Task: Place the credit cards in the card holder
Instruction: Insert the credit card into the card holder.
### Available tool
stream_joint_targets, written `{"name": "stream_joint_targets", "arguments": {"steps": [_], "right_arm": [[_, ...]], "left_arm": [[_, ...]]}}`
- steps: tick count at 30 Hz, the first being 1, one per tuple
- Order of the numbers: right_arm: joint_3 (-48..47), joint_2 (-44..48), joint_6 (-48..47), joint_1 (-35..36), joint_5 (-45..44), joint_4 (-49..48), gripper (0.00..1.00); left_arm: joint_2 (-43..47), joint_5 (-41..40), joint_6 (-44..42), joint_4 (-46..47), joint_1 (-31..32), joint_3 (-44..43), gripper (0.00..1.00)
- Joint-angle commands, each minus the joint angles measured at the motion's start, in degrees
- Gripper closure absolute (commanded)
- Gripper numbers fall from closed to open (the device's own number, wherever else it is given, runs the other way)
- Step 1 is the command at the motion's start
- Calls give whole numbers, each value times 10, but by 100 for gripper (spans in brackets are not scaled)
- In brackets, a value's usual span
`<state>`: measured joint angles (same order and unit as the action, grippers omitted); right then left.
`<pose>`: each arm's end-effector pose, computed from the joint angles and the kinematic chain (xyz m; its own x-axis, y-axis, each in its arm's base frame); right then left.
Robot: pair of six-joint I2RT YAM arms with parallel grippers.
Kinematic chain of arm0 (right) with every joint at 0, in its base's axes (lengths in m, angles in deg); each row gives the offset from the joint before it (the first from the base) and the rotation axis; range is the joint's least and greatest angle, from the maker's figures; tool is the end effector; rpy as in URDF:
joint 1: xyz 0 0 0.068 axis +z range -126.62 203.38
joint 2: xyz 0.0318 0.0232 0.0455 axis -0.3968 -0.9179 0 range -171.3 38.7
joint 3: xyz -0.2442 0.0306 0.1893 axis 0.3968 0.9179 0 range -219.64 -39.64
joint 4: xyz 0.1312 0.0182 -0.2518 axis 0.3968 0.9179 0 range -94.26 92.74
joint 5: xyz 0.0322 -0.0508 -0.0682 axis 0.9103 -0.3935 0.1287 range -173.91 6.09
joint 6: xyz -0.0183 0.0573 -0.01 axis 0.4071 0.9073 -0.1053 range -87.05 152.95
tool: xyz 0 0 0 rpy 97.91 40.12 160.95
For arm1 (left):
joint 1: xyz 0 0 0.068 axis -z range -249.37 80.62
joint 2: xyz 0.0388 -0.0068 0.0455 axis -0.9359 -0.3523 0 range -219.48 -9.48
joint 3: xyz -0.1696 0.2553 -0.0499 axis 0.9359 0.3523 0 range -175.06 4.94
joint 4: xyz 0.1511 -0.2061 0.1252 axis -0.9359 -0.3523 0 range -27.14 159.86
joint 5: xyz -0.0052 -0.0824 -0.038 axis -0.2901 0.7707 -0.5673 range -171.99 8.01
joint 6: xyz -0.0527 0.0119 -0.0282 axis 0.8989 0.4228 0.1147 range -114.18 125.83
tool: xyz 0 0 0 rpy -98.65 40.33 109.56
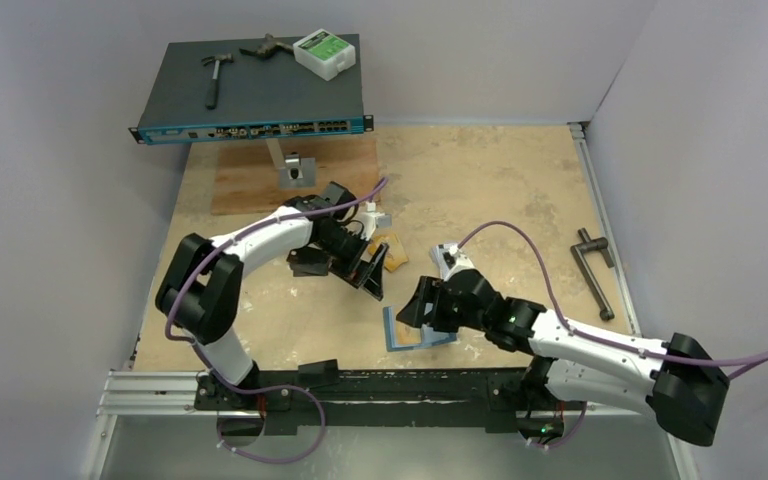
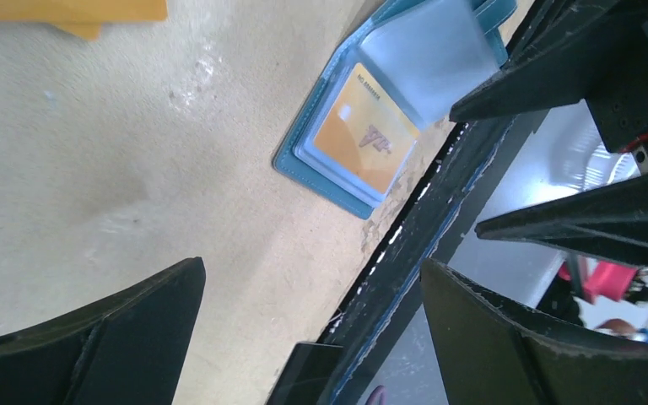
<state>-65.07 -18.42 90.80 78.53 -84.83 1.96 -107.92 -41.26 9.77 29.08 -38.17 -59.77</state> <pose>0.1210 0.1726 0.2038 -0.8754 0.2242 -0.4283 -0.1356 0.7365 0.6627 0.2848 -0.2072 0.2086 -0.8595 0.4598 -0.2232 0.4837 0.5908 -0.6458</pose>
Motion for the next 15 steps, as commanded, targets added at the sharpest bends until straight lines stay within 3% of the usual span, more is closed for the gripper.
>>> {"name": "stream_joint_targets", "arguments": {"steps": [1, 4, 7, 11, 13, 15], "right_arm": [[3, 26, 10, -17, -10, 5, 28], [-10, 57, -16, -61, -11, 35, 26], [-34, 90, -71, -160, 7, 72, 23], [-74, 76, -144, -277, 65, 84, 11], [-87, 57, -159, -305, 92, 68, 3], [-100, 36, -168, -322, 103, 58, 1]], "left_arm": [[47, -38, -73, -65, -2, -61, 0], [68, -50, -107, -96, -3, -97, 0], [98, -82, -125, -109, -1, -145, 0], [80, -70, -157, -179, -25, -248, 0], [69, -20, -88, -168, -78, -221, 0], [39, 81, -52, -186, -124, -213, 0]]}}
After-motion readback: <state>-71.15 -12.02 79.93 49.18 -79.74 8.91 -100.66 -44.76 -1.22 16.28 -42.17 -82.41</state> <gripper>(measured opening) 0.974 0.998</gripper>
